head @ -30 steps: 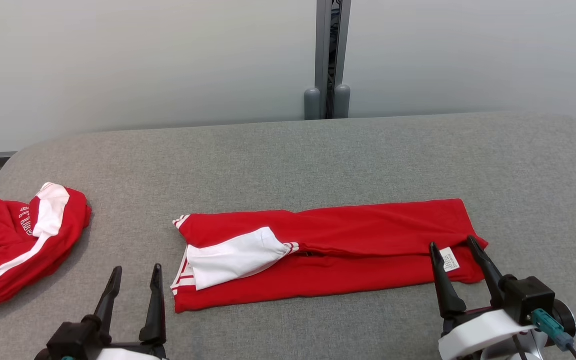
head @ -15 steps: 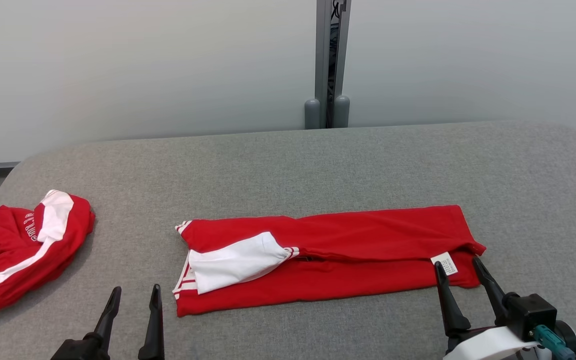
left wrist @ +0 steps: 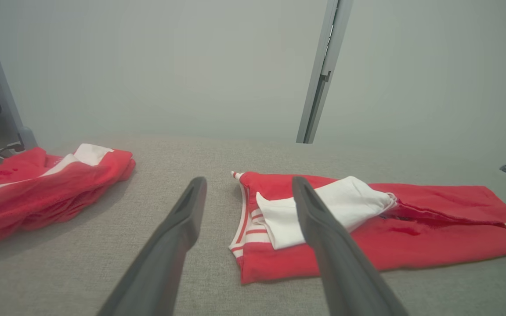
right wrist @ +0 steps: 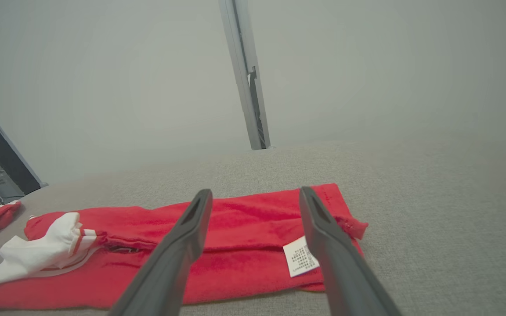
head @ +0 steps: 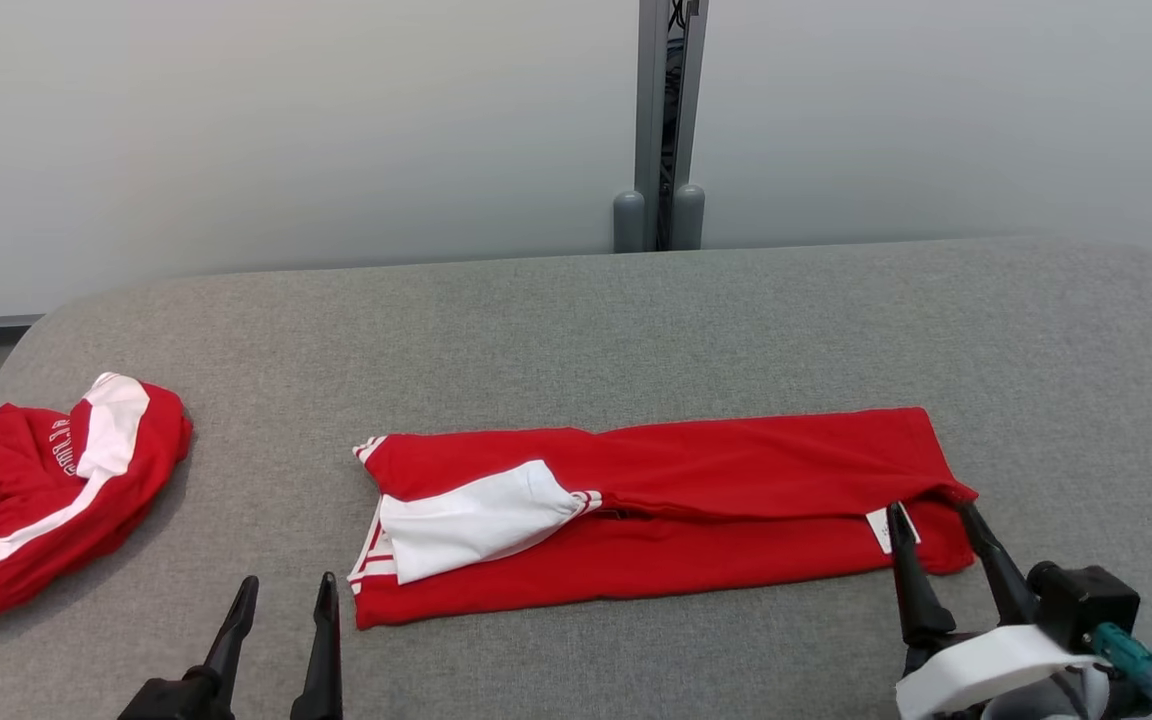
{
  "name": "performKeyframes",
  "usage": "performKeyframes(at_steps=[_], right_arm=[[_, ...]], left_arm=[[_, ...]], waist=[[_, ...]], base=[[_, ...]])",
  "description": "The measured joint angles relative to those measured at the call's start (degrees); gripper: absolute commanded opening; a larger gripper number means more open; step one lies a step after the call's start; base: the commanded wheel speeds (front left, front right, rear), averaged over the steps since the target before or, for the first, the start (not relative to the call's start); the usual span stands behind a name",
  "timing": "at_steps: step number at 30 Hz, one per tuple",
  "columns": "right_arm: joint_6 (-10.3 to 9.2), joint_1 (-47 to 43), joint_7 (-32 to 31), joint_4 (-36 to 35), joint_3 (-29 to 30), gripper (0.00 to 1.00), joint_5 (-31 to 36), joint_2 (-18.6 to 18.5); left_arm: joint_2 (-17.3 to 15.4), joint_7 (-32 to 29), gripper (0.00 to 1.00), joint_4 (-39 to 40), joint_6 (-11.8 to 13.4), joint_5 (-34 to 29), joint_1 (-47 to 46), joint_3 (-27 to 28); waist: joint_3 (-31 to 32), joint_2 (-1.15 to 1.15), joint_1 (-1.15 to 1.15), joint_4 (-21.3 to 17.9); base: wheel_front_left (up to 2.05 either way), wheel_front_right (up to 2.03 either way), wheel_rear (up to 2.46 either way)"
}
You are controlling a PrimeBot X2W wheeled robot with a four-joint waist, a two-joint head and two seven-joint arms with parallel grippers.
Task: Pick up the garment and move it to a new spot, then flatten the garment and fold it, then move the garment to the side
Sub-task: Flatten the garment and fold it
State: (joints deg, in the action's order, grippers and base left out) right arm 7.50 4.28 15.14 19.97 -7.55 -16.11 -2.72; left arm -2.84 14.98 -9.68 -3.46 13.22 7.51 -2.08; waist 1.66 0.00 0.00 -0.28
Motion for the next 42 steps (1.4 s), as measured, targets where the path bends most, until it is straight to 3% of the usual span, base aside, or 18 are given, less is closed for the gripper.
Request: performKeyframes(at_steps=[7, 20, 29, 34, 35, 36, 37, 38, 42], right_arm=[[-0.01, 5.5, 0.0, 8.9, 6.2, 1.00, -3.9, 0.1], [-0.01, 23.8, -0.1, 36.8, 15.9, 1.00, 3.0, -0.2], [-0.01, 29.9, -0.9, 48.7, 18.0, 1.00, 4.8, -0.1], [-0.01, 31.2, -2.3, 51.8, 17.8, 1.00, 4.4, -0.1], [-0.01, 31.7, -2.8, 52.0, 16.6, 0.96, 3.3, -0.2], [-0.01, 32.0, -3.1, 52.2, 15.5, 0.64, 2.0, -0.2], [-0.01, 32.0, -3.1, 52.4, 14.3, 0.37, 0.9, -0.2], [-0.01, 32.0, -3.1, 52.5, 13.3, 0.00, -0.2, -0.2], [0.00, 31.9, -2.4, 52.6, 10.6, 0.00, -3.6, -0.1]], left_arm=[[0.0, 0.0, 1.00, -0.2, 0.0, -0.1, -0.2, -0.5], [0.0, 0.0, 1.00, -2.6, -1.8, -1.5, -2.8, 0.1], [0.0, 0.0, 1.00, -3.5, -2.8, -2.3, -5.0, 0.3], [0.0, 0.0, 1.00, -3.9, -3.1, -2.6, -5.8, 0.5], [0.0, 0.0, 1.00, -4.0, -3.2, -2.6, -5.9, 0.4], [0.0, 0.0, 1.00, -4.0, -3.3, -2.6, -6.1, 0.4], [0.0, 0.0, 1.00, -4.1, -3.3, -2.6, -6.4, 0.4], [0.0, 0.0, 1.00, -4.1, -3.4, -2.6, -6.7, 0.4], [0.0, 0.0, 1.00, -4.3, -3.4, -2.5, -6.8, 0.4]], waist=[[-0.7, 0.00, 0.00, 0.1], [-4.8, 0.00, 0.00, 1.1], [-7.7, 0.00, 0.00, 1.6], [-8.5, 0.00, 0.00, 1.6], [-8.5, 0.00, 0.00, 1.7], [-8.6, 0.00, 0.00, 1.7], [-8.6, 0.00, 0.00, 1.8], [-8.6, 0.00, 0.00, 1.8], [-8.2, 0.00, 0.00, 1.8]], base=[[0.00, 0.00, 0.00], [0.00, 0.00, 0.00], [0.00, 0.00, 0.00], [0.00, 0.00, 0.00], [0.00, 0.00, 0.00], [0.00, 0.00, 0.00], [0.00, 0.00, 0.00], [0.00, 0.00, 0.00], [0.00, 0.00, 0.00]])
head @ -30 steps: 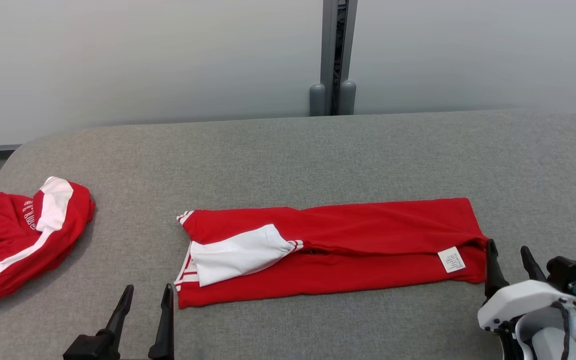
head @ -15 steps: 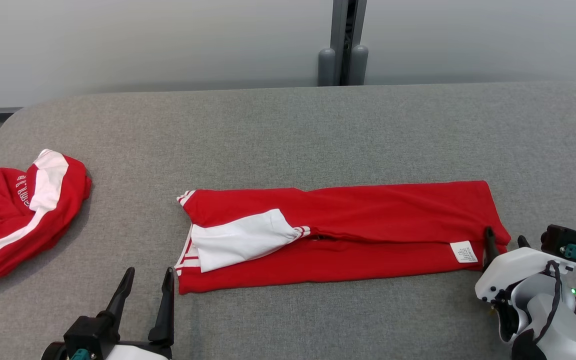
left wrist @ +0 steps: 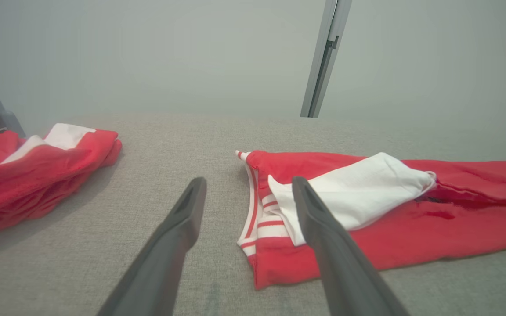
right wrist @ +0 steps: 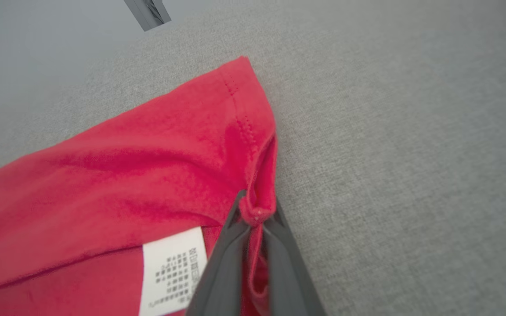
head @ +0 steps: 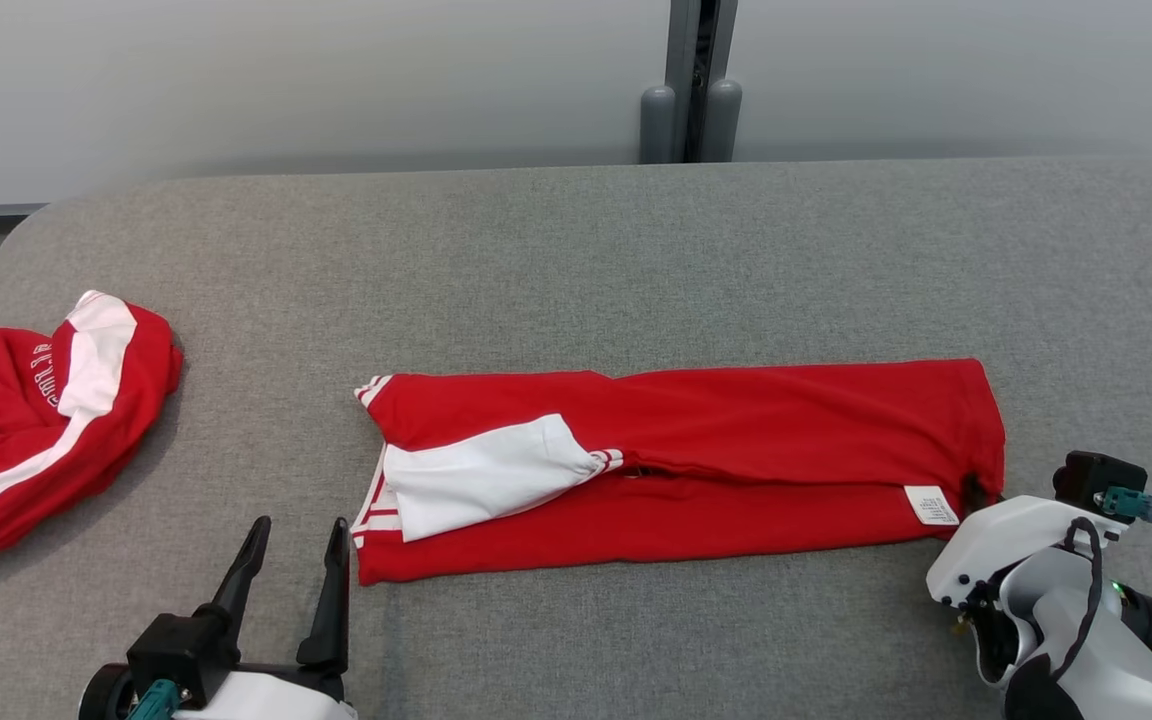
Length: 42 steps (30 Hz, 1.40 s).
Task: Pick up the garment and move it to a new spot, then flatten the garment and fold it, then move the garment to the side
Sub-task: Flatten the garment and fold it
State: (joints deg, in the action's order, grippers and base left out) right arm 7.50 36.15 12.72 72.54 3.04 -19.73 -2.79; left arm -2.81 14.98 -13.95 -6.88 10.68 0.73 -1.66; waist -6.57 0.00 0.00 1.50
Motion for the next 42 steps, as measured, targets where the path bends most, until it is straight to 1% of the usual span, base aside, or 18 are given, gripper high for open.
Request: performKeyframes(at_steps=[4, 6, 11, 13, 14, 15, 21, 23, 29, 33, 36, 42], right_arm=[[0.00, -0.1, 1.1, -0.3, -0.1, 0.00, -0.3, -0.2], [0.01, -0.1, 1.5, -0.8, -0.3, 0.00, -0.3, -1.2], [0.01, 0.8, 2.0, -1.8, -1.0, 0.00, 0.7, -5.4], [0.01, 1.3, 2.0, -2.6, -0.8, 0.00, 1.1, -7.8], [0.00, 2.1, 2.0, -3.1, -0.4, 0.00, 1.1, -9.9], [0.00, 2.5, 2.1, -3.4, -0.2, 0.00, 1.2, -10.8], [0.00, 4.5, 2.2, -4.6, -0.4, 0.00, 2.2, -13.6], [0.00, 4.9, 2.2, -5.1, -1.5, 0.00, 2.7, -13.2], [0.00, 4.3, 2.3, -9.6, -7.6, 0.00, 2.8, -9.0], [-0.01, 1.9, 2.1, -14.7, -12.5, 0.00, 0.6, -6.1], [0.00, 0.1, 1.3, -19.1, -16.3, 0.00, -1.2, -4.6], [-0.01, -3.9, -2.8, -28.1, -21.9, 0.00, -5.0, -3.7]], left_arm=[[0.0, 0.0, 1.00, 0.0, 0.0, 0.0, 0.0, 0.2], [0.0, 0.0, 1.00, 0.1, 0.0, 0.0, 0.0, 0.3], [0.0, 0.0, 1.00, 0.4, 0.0, 0.0, 0.0, 0.4], [0.0, 0.0, 1.00, 0.5, 0.0, 0.0, 0.0, 0.5], [0.0, 0.0, 1.00, 0.5, -0.1, -0.1, 0.0, 0.7], [0.0, 0.0, 1.00, 0.5, -0.1, -0.2, 0.0, 0.8], [0.0, 0.0, 1.00, 0.4, -0.1, -0.7, 0.2, 1.0], [0.0, 0.0, 1.00, 0.5, -0.1, -0.8, 0.3, 0.8], [0.0, 0.0, 1.00, 0.9, -0.2, -0.8, 0.5, -0.4], [0.0, 0.0, 1.00, 0.7, -0.2, -0.4, 1.3, -1.1], [0.0, 0.0, 1.00, 0.6, -0.1, -0.1, 1.5, -1.6], [0.0, 0.0, 1.00, 0.3, 0.4, 0.3, 2.2, -2.7]], waist=[[0.3, 0.00, 0.00, -0.2], [0.4, 0.00, 0.00, -0.2], [0.4, 0.00, 0.00, -0.3], [0.5, 0.00, 0.00, -0.4], [0.5, 0.00, 0.00, -0.5], [0.5, 0.00, 0.00, -0.6], [0.7, 0.00, 0.00, -1.1], [1.0, 0.00, 0.00, -1.2], [2.2, 0.00, 0.00, -0.7], [3.1, 0.00, 0.00, 0.3], [3.6, 0.00, 0.00, 1.1], [4.4, 0.00, 0.00, 3.5]], base=[[0.00, 0.00, 0.00], [0.00, 0.00, 0.00], [0.00, 0.00, 0.00], [0.00, 0.00, 0.00], [0.00, 0.00, 0.00], [0.00, 0.00, 0.00], [0.00, 0.00, 0.00], [0.00, 0.00, 0.00], [0.00, 0.00, 0.00], [0.00, 0.00, 0.00], [0.00, 0.00, 0.00], [0.00, 0.00, 0.00]])
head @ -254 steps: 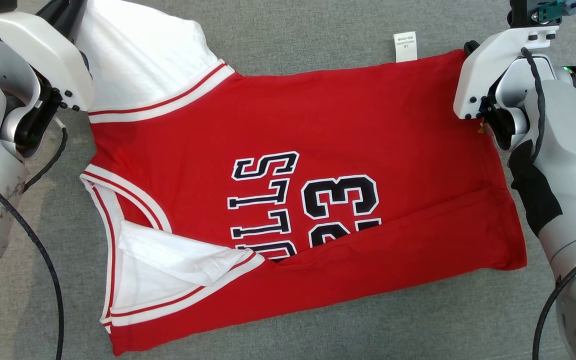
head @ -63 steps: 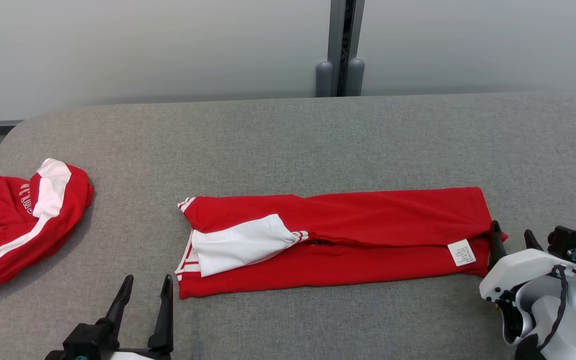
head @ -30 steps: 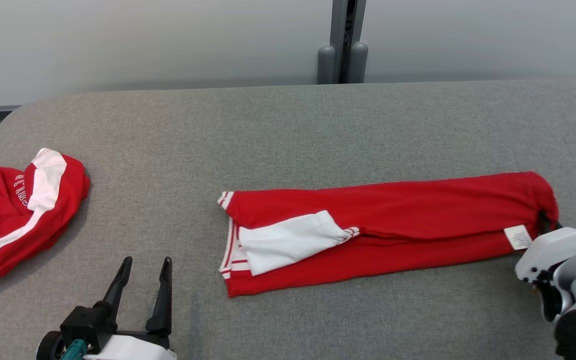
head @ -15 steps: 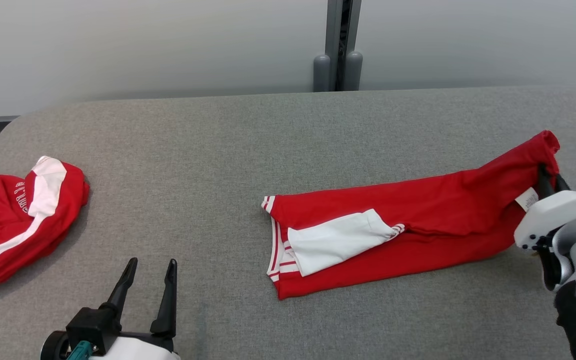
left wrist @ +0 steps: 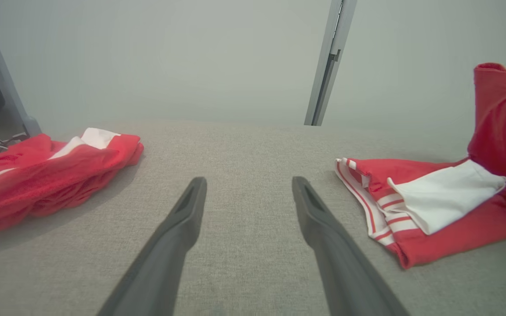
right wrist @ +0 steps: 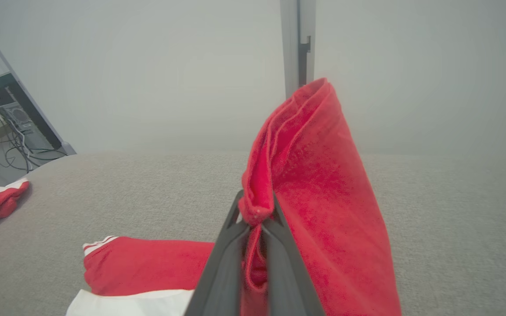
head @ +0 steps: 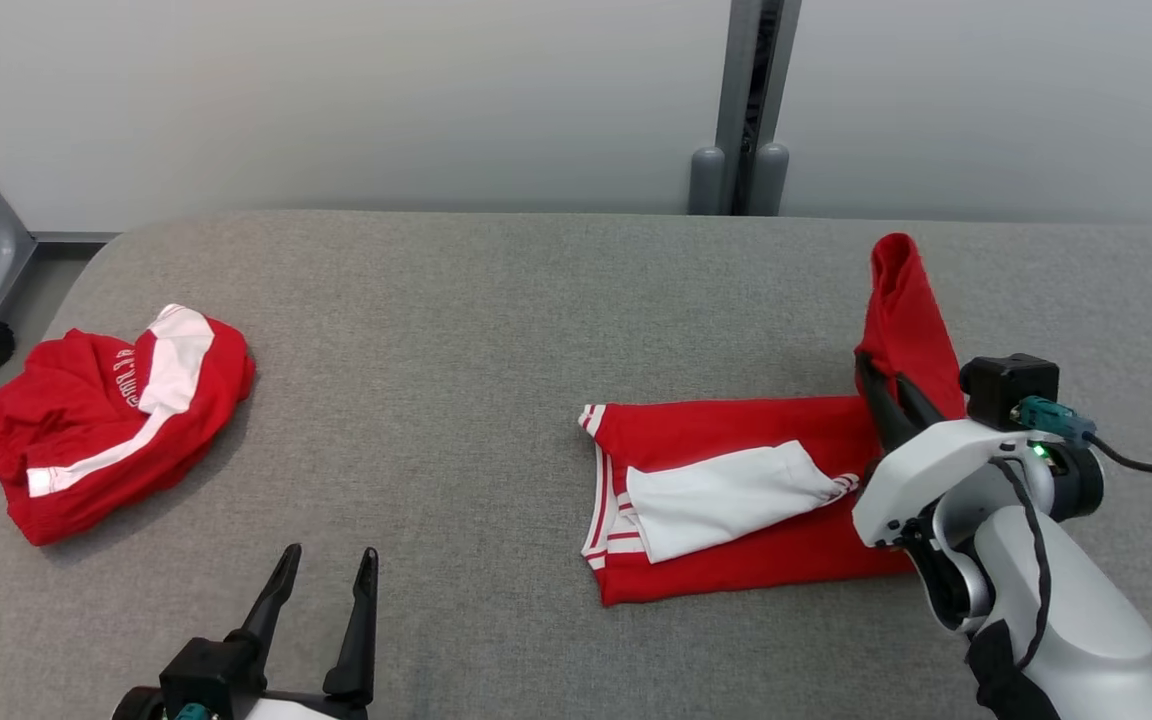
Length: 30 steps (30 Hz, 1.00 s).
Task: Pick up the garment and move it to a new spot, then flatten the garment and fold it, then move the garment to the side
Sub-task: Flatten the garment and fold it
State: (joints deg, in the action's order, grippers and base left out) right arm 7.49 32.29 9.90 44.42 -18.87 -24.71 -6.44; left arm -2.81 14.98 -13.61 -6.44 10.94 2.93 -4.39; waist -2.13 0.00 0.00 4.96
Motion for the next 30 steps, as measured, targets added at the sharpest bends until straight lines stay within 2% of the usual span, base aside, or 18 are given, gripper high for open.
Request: performKeyframes(at_steps=[7, 14, 21, 30], right_arm=[[0.00, -4.0, -5.1, -8.5, -2.4, 0.00, -1.0, 1.0], [0.00, -7.7, -9.5, -13.4, -4.0, 0.00, -0.4, 2.8], [0.00, -8.9, -10.4, -13.6, -5.2, 0.00, -0.8, 3.5], [0.00, -8.6, -9.3, -11.4, -9.7, 0.00, -5.6, 3.6]], left_arm=[[0.0, 0.0, 1.00, -0.2, 0.5, 0.4, 0.1, -0.6], [0.0, 0.0, 1.00, -0.4, 0.7, 1.2, 0.1, -1.2], [0.0, 0.0, 1.00, -1.0, 0.8, 1.3, -1.2, -1.6], [0.0, 0.0, 1.00, -1.5, 0.5, 1.7, -2.2, -1.9]], waist=[[0.5, 0.00, 0.00, 2.7], [-0.3, 0.00, 0.00, 4.4], [-1.1, 0.00, 0.00, 5.9], [-1.9, 0.00, 0.00, 7.4]], base=[[0.00, 0.00, 0.00], [0.00, 0.00, 0.00], [0.00, 0.00, 0.00], [0.00, 0.00, 0.00]])
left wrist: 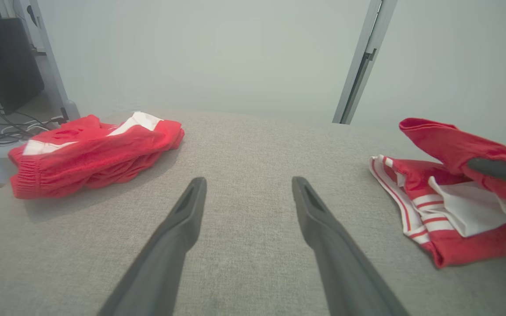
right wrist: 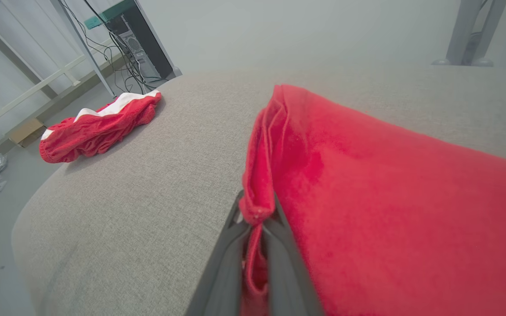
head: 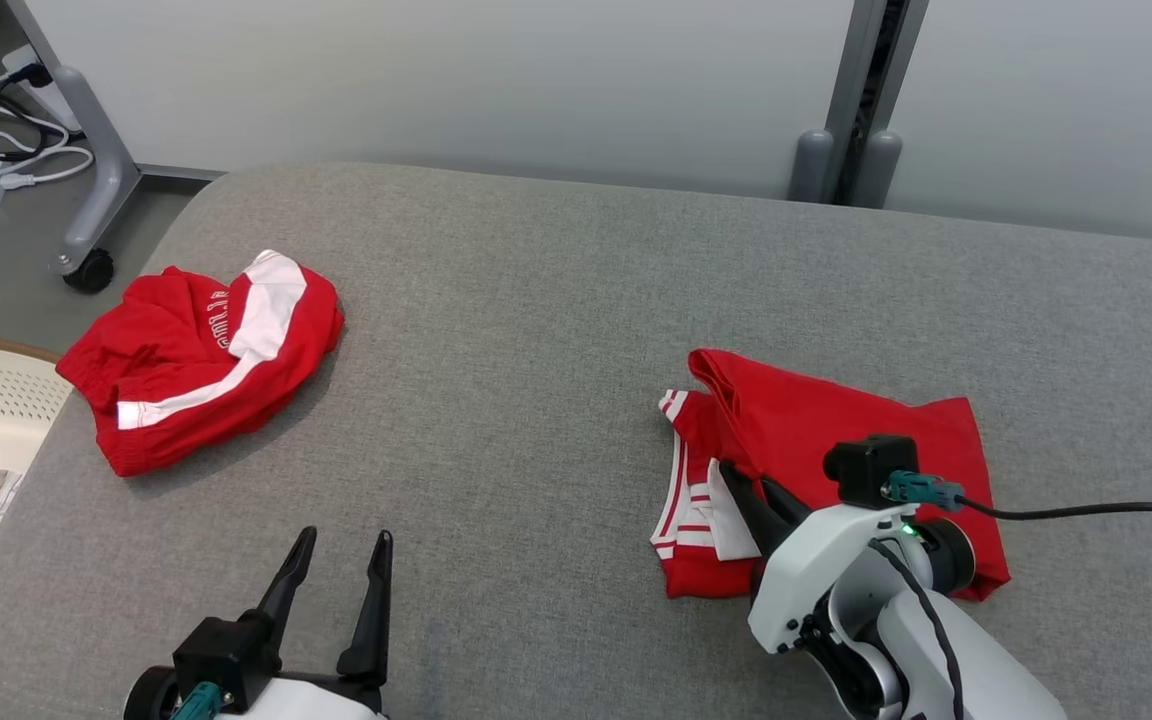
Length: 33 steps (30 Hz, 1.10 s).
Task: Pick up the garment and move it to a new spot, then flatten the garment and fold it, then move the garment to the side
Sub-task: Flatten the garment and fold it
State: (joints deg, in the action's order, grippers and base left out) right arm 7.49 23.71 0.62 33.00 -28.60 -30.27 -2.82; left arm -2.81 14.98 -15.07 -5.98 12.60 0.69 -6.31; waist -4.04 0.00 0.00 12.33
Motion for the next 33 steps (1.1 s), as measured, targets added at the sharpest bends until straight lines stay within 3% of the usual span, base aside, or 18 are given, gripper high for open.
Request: performKeyframes(at_steps=[9, 10, 11, 12, 13, 14, 23, 27, 33], right_arm=[[0.00, 1.9, 2.5, 4.4, -4.6, 0.00, -3.8, 0.0], [0.00, 2.1, 2.7, 4.8, -5.2, 0.11, -4.3, 0.0], [0.00, 2.2, 2.9, 5.1, -5.9, 0.34, -4.9, 0.0], [0.00, 2.3, 3.0, 5.3, -6.6, 0.47, -5.5, 0.0], [0.00, 2.6, 3.5, 5.5, -7.1, 0.79, -6.0, 0.0], [0.00, 2.9, 3.7, 5.5, -7.6, 1.00, -6.9, 0.1], [0.00, 4.5, 9.2, 2.9, -12.5, 1.00, -12.4, 0.1], [0.00, 5.6, 12.4, 3.7, -11.9, 1.00, -8.3, 0.2], [0.00, 6.9, 14.1, 7.3, -5.6, 1.00, 1.3, -0.1]], left_arm=[[0.0, 0.0, 1.00, -0.3, 0.0, 0.2, -0.1, -0.1], [0.0, 0.0, 1.00, -0.4, 0.0, 0.2, -0.1, -0.2], [0.0, 0.0, 1.00, -0.4, 0.0, 0.2, -0.2, -0.2], [0.0, 0.0, 1.00, -0.4, 0.0, 0.2, -0.2, -0.2], [0.0, 0.0, 1.00, -0.4, 0.0, 0.2, -0.3, -0.3], [0.0, 0.0, 1.00, -0.4, 0.0, 0.2, -0.3, -0.3], [0.0, 0.0, 1.00, -0.5, 0.4, 0.2, -0.3, 0.2], [0.0, 0.0, 1.00, 0.5, 0.5, 1.6, -0.3, 0.7], [0.0, 0.0, 1.00, 1.9, 1.3, 3.3, -0.4, 1.7]], waist=[[-0.2, 0.00, 0.00, 0.2], [-0.3, 0.00, 0.00, 0.2], [-0.2, 0.00, 0.00, 0.2], [-0.2, 0.00, 0.00, 0.1], [-0.2, 0.00, 0.00, 0.1], [-0.2, 0.00, 0.00, 0.1], [0.0, 0.00, 0.00, -1.2], [0.0, 0.00, 0.00, -2.5], [0.1, 0.00, 0.00, -5.5]], base=[[0.00, 0.00, 0.00], [0.00, 0.00, 0.00], [0.00, 0.00, 0.00], [0.00, 0.00, 0.00], [0.00, 0.00, 0.00], [0.00, 0.00, 0.00], [0.00, 0.00, 0.00], [0.00, 0.00, 0.00], [0.00, 0.00, 0.00]])
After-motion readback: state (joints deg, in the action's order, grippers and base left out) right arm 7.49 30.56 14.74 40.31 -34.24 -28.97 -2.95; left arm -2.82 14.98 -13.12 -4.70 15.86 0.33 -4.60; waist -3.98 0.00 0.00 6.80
